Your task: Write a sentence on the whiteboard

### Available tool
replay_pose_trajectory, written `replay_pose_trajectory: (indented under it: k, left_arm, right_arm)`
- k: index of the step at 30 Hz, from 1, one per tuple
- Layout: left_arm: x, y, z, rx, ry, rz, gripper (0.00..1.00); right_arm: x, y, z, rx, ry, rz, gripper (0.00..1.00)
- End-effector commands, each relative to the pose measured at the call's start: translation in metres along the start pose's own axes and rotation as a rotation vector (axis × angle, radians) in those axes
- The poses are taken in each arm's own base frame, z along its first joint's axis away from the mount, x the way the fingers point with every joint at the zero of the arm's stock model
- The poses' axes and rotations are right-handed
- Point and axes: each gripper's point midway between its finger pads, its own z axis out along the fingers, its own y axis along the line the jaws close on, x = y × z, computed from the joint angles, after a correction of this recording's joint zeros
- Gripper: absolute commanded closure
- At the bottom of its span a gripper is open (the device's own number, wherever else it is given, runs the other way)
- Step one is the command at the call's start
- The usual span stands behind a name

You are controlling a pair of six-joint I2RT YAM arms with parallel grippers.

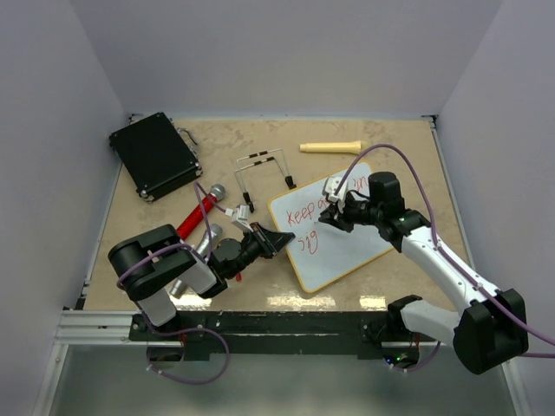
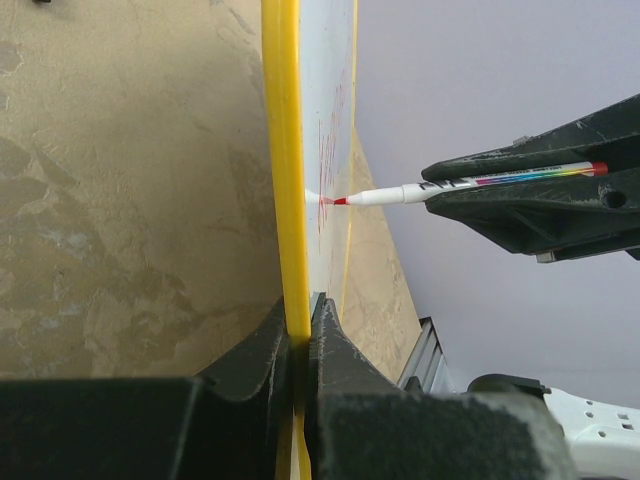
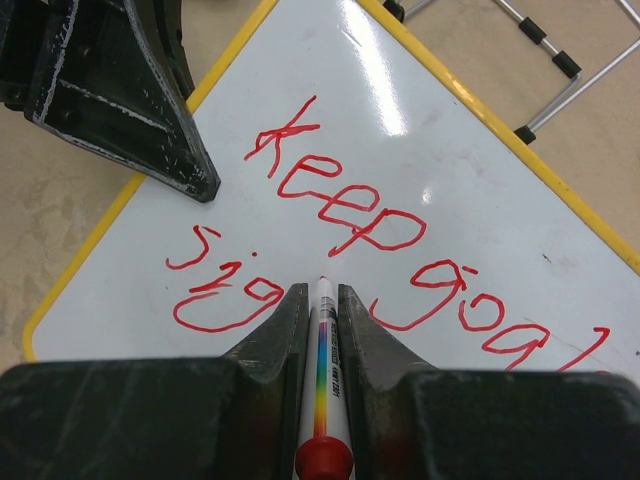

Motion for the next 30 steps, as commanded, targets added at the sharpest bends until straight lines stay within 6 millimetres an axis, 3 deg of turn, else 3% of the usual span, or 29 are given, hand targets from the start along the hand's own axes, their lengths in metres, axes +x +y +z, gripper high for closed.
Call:
replay_pose_trajectory:
  k: [1,20,30]
  left_arm:
    - [-0.031,-0.058,-0.008,0.261,-0.128,0.106,1.00]
    - [-0.033,-0.057,-0.009,0.254,-0.135,0.109,1.00]
    - [-0.032,-0.056,-0.009,0.249,-0.135,0.111,1.00]
  right_arm:
    - [0.000,0.000,0.000,-0.007,0.016,-0.019,1.00]
    - [0.020,0.022,-0.006,-0.123,0.110,-0.011,1.00]
    - [0.017,0.026,-0.006,-0.149,0.111,-0.028,1.00]
